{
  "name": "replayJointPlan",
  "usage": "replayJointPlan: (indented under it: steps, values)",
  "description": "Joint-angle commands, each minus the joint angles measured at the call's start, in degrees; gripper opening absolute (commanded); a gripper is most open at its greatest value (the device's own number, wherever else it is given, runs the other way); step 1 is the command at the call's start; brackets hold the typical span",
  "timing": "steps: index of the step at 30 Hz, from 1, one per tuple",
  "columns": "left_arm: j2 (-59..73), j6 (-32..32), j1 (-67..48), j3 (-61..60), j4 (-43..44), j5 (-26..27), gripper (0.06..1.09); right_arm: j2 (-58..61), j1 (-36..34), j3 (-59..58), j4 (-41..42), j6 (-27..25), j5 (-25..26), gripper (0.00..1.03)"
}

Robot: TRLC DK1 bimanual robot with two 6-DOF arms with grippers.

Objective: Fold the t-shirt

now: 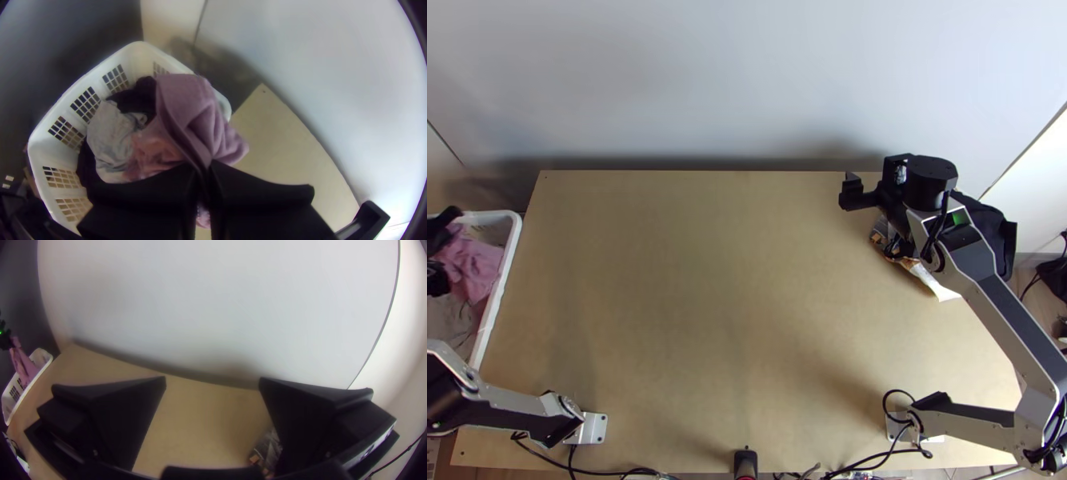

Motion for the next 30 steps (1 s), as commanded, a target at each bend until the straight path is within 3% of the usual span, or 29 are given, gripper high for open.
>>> replayJointPlan:
  steps: [1, 9, 15, 30]
  values:
    - [-7.5, -0.4, -10.1, -4.3, -1.3, 0.2, 0.09, -2.2, -0.6, -1.9, 0.3, 0.1, 0.0, 0.97]
    - [-14.3, -0.5, -29.2, -9.5, -2.5, -0.2, 0.09, -4.4, -2.0, -3.7, 0.6, 0.1, 0.0, 0.97]
    - [-15.8, 0.1, -46.6, -15.4, -2.5, -4.4, 0.09, -6.3, -2.8, -5.3, 0.6, 0.1, 0.1, 0.97]
    - [-5.4, -4.4, -82.2, -22.8, 5.3, -13.8, 0.09, -16.9, -7.2, -18.2, 1.9, -0.2, 0.1, 0.97]
